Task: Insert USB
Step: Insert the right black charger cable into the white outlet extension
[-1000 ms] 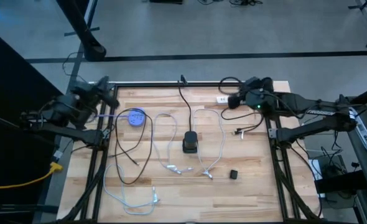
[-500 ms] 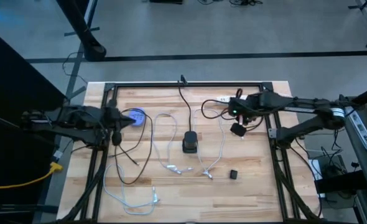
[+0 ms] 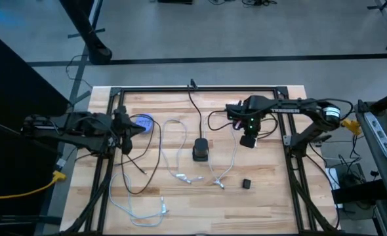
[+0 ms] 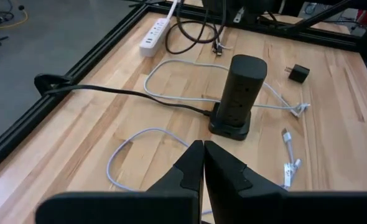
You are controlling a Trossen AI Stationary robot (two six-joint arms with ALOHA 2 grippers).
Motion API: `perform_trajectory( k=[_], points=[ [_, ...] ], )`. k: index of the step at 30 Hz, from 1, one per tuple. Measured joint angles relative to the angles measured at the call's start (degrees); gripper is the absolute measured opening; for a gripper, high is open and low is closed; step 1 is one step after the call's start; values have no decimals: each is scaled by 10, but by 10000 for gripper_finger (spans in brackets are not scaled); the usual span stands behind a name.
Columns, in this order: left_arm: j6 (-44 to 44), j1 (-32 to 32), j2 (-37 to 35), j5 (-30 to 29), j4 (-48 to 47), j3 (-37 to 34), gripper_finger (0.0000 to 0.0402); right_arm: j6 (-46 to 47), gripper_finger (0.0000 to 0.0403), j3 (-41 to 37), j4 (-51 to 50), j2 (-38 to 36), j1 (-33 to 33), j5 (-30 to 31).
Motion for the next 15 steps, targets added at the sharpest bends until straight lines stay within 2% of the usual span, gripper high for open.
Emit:
perform_trajectory(
  k=[7,10,15],
  points=[
    [0,0,7,0,-1,0,0,-22,13,-12,4,5,2,-2],
    [0,0,10,0,-1,0,0,-23,51,-18,5,1,3,1],
    [0,0,16,0,-1,0,0,-23,124,-38,10,2,2,43]
  ],
)
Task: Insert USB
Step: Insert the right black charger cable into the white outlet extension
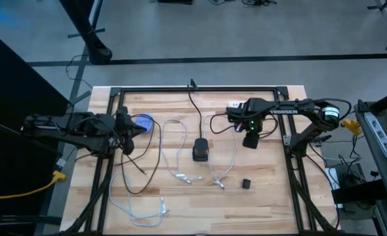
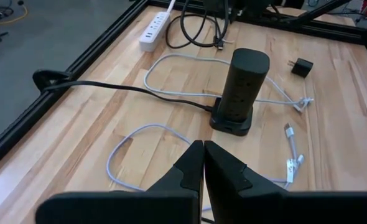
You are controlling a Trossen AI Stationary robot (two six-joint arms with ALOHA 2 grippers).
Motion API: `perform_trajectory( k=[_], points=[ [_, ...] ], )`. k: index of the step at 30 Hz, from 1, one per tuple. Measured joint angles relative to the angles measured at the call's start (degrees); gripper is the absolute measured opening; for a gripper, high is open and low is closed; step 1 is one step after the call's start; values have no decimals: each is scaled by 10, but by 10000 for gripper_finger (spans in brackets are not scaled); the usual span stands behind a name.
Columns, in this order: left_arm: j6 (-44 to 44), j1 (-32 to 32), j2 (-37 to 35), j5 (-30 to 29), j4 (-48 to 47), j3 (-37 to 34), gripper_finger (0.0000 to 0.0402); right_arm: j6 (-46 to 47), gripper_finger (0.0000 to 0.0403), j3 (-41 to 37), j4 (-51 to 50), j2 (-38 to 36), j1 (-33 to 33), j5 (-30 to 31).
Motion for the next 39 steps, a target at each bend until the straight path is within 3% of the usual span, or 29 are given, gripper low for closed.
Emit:
perform_trajectory(
  k=[5,12,22,25,30,34,39],
  points=[
    [0,0,8,0,0,0,0,4,153,-39,47,0,-8,2],
    [0,0,18,0,0,0,0,6,157,-80,87,1,-18,62],
    [0,0,25,0,0,0,0,-32,164,-128,157,3,-18,65],
    [0,0,25,0,0,0,0,-29,135,-132,164,3,-18,65],
    [0,0,25,0,0,0,0,-25,18,-136,168,3,-18,59],
    [0,0,25,0,0,0,0,15,5,-137,172,2,-19,39],
    [0,0,25,0,0,0,0,62,1,-113,173,-31,-13,-38]
  ],
)
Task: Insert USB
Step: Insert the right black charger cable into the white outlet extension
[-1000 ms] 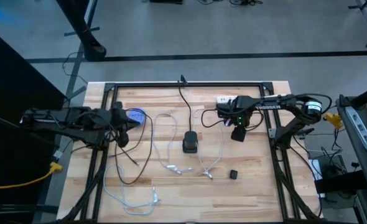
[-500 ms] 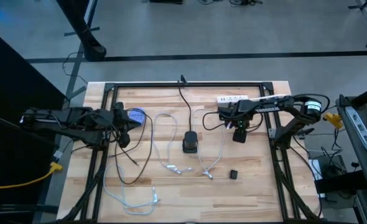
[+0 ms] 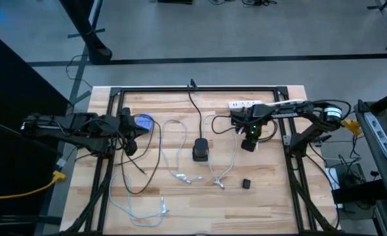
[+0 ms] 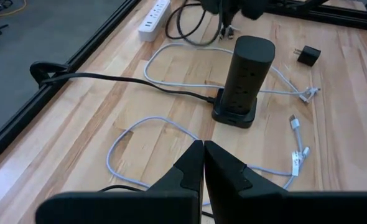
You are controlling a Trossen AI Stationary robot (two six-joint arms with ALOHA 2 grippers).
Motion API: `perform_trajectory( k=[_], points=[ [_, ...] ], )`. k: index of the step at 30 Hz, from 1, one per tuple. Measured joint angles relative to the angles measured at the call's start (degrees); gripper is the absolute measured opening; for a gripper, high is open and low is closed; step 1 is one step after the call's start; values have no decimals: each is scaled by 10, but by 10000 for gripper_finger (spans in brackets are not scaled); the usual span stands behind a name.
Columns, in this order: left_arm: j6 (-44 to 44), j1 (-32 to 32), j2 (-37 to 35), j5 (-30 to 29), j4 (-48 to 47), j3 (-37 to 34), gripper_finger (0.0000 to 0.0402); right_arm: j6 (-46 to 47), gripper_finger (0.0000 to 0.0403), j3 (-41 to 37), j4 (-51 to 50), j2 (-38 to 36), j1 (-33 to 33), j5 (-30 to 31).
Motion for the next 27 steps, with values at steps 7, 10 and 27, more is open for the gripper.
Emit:
perform_trajectory(
  k=[7,10,27],
  points=[
    [0,0,0,0,1,3,0,37,0,70,-1,-83,1,-17],
    [0,0,0,0,1,3,0,28,1,83,-1,-106,1,0],
    [0,0,1,0,1,3,0,-18,205,6,-23,18,-6,24]
  ],
)
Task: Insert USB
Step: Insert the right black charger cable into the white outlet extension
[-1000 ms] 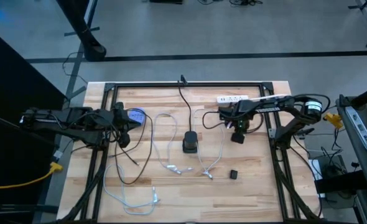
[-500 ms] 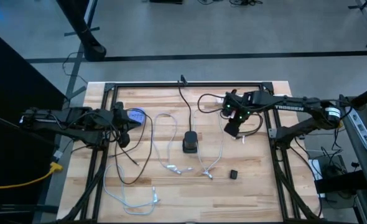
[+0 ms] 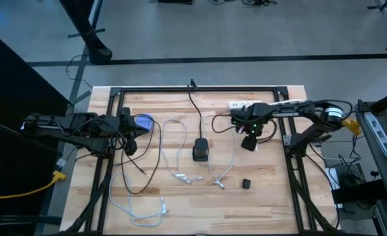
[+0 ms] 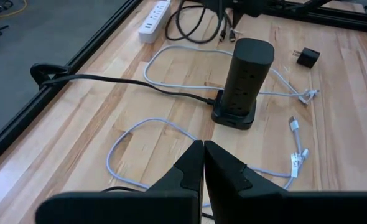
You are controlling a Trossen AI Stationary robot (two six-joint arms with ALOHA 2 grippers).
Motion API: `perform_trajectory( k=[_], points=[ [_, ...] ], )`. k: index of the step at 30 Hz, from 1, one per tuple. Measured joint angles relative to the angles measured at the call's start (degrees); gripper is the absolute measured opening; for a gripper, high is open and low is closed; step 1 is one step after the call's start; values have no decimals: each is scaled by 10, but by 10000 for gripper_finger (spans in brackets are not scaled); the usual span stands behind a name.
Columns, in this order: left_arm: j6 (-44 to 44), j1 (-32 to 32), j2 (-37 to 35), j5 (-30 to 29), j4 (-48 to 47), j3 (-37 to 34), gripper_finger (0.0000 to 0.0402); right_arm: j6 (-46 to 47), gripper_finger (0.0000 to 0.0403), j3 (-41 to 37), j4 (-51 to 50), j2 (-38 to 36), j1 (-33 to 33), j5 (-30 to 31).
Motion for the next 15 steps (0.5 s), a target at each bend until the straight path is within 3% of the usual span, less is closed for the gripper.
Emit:
perform_trajectory(
  k=[5,8,10,14,15],
  points=[
    [0,0,0,0,0,0,0,-29,216,-5,22,44,0,3],
    [0,0,0,0,0,0,0,-44,204,-3,24,64,0,-9],
    [0,0,0,0,0,0,0,-42,169,-3,26,70,0,-17],
    [0,0,0,0,0,0,0,-29,36,-4,33,61,1,-24],
    [0,0,0,0,0,0,0,-26,20,-4,39,55,0,-17]
  ],
)
